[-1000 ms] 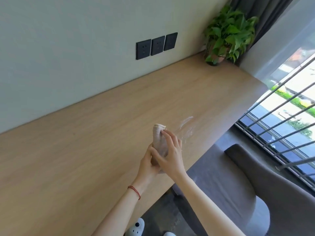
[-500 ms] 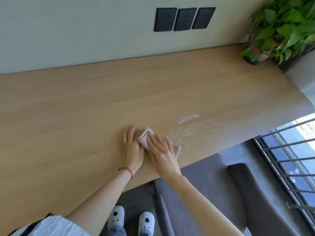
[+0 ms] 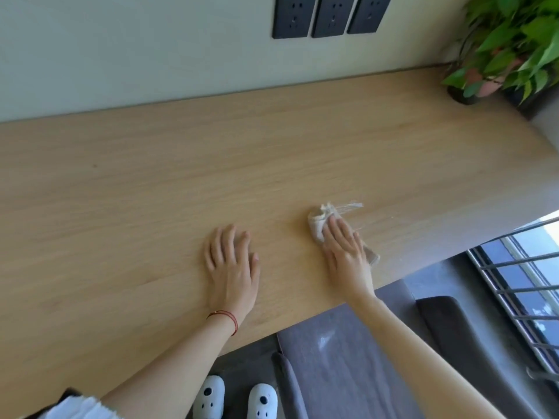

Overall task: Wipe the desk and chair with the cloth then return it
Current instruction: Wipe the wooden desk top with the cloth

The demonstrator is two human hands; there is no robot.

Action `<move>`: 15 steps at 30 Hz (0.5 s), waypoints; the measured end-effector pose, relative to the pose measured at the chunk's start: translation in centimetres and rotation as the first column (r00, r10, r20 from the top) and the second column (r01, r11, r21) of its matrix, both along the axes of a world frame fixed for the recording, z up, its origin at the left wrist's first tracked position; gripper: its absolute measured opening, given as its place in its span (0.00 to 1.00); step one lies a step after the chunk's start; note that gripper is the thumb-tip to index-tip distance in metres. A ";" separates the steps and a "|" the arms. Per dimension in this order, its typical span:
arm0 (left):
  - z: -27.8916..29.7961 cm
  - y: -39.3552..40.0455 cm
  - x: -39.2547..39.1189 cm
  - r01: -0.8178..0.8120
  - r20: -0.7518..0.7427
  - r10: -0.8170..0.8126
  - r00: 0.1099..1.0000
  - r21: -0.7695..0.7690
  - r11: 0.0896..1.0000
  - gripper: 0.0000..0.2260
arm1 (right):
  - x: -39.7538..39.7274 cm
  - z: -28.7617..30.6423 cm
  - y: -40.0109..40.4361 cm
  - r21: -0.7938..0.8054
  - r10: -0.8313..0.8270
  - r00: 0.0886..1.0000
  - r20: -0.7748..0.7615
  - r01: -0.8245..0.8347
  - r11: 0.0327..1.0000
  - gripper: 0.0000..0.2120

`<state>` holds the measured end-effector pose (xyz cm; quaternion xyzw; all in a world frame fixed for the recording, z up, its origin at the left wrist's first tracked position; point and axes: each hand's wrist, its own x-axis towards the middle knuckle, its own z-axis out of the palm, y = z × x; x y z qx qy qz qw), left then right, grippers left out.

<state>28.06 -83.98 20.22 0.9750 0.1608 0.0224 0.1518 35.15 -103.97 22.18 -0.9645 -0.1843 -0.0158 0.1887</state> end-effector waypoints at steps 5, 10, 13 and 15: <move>0.2 -0.3 -0.1 -0.017 -0.013 0.017 1.000 0.007 1.000 0.17 | -1.1 -0.4 5.6 0.080 -0.001 1.000 0.012 0.000 0.997 0.18; 0.0 -0.1 -0.5 0.002 0.008 -0.002 1.000 0.023 1.000 0.18 | -5.3 -1.0 1.4 0.008 0.391 0.920 0.017 -0.391 0.920 0.20; 0.0 -0.2 -0.4 -0.014 0.035 0.013 0.999 0.017 1.000 0.22 | -2.8 -0.6 -5.2 -0.002 0.240 0.970 -0.029 -0.240 0.971 0.20; 0.0 -0.3 -0.2 -0.017 0.037 0.015 0.999 0.037 0.999 0.23 | 1.4 -0.4 -7.6 -0.013 -0.026 0.998 -0.060 0.025 1.000 0.19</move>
